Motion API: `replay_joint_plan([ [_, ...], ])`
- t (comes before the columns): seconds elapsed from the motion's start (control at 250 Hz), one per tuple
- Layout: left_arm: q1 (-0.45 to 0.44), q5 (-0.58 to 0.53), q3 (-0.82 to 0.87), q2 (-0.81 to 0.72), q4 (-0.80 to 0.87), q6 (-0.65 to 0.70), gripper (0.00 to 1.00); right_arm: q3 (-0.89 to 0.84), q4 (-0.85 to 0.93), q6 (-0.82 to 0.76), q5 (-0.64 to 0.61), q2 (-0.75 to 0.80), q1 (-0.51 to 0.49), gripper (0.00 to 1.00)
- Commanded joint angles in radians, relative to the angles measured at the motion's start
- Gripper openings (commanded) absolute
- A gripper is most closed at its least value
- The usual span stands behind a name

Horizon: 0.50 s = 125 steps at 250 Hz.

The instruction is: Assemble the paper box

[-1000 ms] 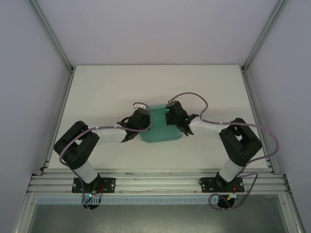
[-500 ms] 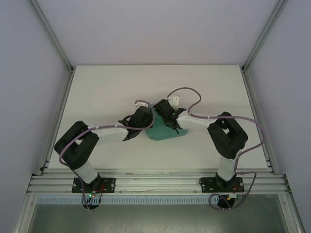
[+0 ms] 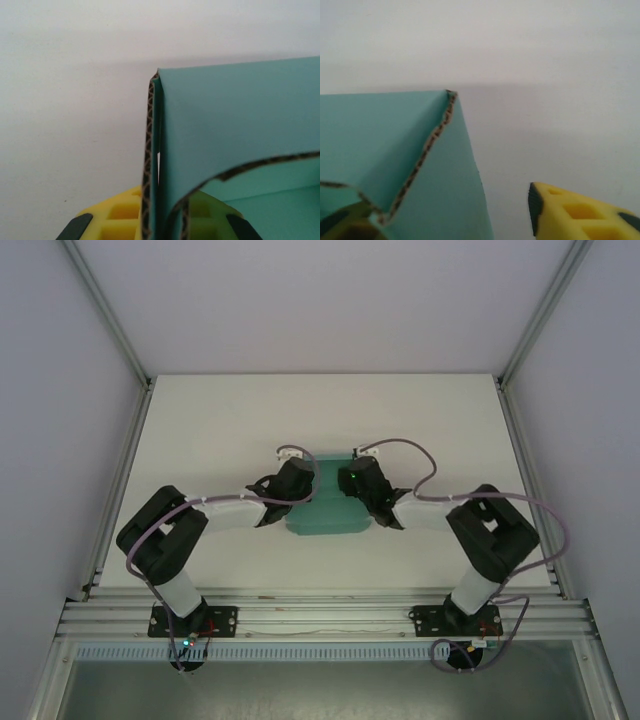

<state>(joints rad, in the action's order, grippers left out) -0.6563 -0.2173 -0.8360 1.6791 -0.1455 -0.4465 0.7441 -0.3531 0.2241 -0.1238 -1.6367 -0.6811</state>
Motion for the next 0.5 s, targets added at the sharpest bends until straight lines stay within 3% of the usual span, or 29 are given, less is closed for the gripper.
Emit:
replay_joint_plan([
  [0.0,0.005,-0.024,-0.017,0.006,-0.028,0.061,0.00,-0.045,-0.051,-0.019,0.049,0.130,-0.001,0.71],
  [0.168,0.013,0.032,-0.038,-0.039,-0.022,0.163,0.00,-0.119,0.031,-0.007,0.037,0.342,-0.001,1.00],
  [0.292,0.024,0.144,-0.077,-0.083,0.065,0.340,0.00,-0.183,0.095,0.050,-0.027,0.526,0.000,1.00],
  [0.416,0.028,0.368,-0.198,-0.091,0.370,0.622,0.00,-0.203,0.284,0.139,-0.149,0.700,0.010,1.00],
  [0.496,0.007,0.407,-0.267,-0.084,0.549,0.737,0.00,-0.195,0.423,0.174,-0.163,0.778,0.027,1.00],
])
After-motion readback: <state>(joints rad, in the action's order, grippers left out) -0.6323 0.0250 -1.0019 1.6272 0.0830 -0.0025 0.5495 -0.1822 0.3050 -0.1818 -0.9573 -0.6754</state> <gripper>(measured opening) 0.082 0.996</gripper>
